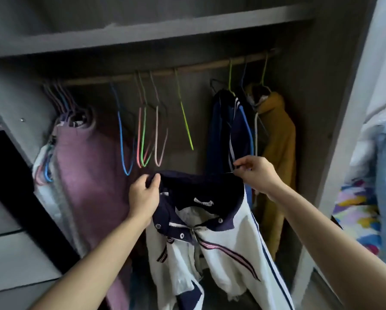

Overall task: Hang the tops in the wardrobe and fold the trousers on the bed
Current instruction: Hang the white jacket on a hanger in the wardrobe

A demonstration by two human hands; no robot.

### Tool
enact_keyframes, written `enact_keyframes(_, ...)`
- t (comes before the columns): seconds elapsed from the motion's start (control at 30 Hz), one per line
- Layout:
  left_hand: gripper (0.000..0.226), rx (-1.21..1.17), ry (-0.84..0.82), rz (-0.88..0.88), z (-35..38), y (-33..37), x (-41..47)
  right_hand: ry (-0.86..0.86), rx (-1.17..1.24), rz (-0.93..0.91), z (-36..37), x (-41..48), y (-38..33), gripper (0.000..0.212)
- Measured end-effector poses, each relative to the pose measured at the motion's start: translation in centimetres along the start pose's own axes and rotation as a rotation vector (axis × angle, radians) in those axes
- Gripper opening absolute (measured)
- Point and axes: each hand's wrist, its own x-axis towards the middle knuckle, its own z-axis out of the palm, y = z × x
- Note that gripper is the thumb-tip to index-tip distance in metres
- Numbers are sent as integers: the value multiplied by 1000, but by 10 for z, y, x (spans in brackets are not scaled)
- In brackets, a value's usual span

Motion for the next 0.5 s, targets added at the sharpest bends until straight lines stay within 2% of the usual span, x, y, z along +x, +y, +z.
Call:
enact_keyframes(0.2, 15, -9, -26, 1, -13, -19, 40, 190, 265, -165, 49, 43, -88, 12)
enact_keyframes(0.27, 18, -2, -29, -16, -15, -29, 52, 181, 380, -202, 67, 55, -119, 14)
enact_keyframes(0.33, 22, -1, -8, -32, -17, -37, 62, 108, 452, -205, 88, 63, -145, 26)
enact_keyframes(0.43, 21, -54, 19, -91, -20, -46, 75, -16, 188, -152, 117, 72, -171, 52)
enact_keyframes(0.5, 19, -89, 26, -127, -23, -51, 82, -134, 116, -20, 131, 76, -181, 64)
